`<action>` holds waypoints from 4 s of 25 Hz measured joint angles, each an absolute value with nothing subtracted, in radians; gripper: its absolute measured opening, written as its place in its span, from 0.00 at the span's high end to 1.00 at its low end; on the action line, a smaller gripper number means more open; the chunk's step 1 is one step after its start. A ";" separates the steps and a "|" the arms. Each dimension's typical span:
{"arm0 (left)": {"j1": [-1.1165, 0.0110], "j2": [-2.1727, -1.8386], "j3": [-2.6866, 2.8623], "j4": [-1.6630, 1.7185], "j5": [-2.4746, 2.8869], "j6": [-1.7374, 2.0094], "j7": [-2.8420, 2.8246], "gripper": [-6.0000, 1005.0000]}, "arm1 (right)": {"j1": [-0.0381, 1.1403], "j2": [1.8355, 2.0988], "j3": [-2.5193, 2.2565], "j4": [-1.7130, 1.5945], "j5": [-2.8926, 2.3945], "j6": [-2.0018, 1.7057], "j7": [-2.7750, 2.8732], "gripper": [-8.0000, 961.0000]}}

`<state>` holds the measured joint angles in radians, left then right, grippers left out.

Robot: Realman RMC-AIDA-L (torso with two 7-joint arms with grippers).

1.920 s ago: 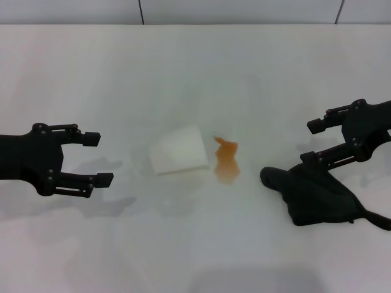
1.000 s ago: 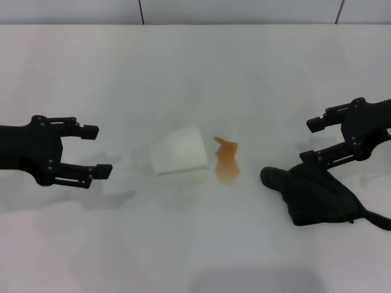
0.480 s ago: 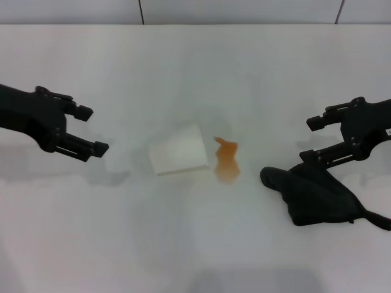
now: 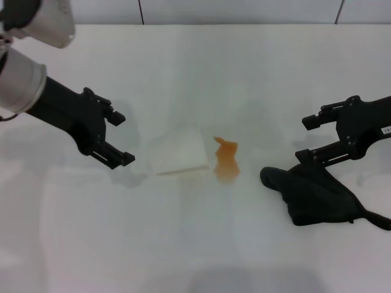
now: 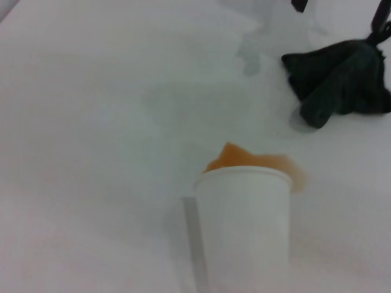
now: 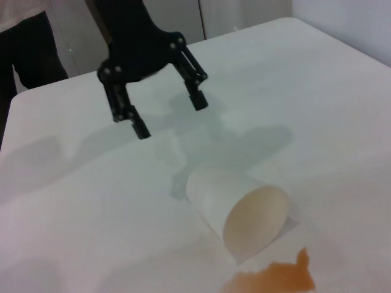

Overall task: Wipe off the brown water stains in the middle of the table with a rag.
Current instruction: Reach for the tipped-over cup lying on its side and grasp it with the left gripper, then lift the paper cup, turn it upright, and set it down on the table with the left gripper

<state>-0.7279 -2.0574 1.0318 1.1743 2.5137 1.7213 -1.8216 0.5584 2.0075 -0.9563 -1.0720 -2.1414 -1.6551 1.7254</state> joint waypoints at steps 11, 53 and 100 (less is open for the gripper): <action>-0.817 -2.078 1.070 1.012 2.542 1.595 -1.839 0.13 | 0.553 2.011 -0.969 -1.068 -2.122 -1.658 1.726 0.17; -0.917 -2.081 1.196 0.717 2.527 1.310 -1.827 0.12 | 0.557 2.011 -0.985 -1.070 -2.118 -1.655 1.718 0.17; -0.606 -2.076 1.159 0.599 1.686 1.155 -1.251 0.35 | 0.572 2.012 -1.024 -1.063 -2.116 -1.643 1.735 0.18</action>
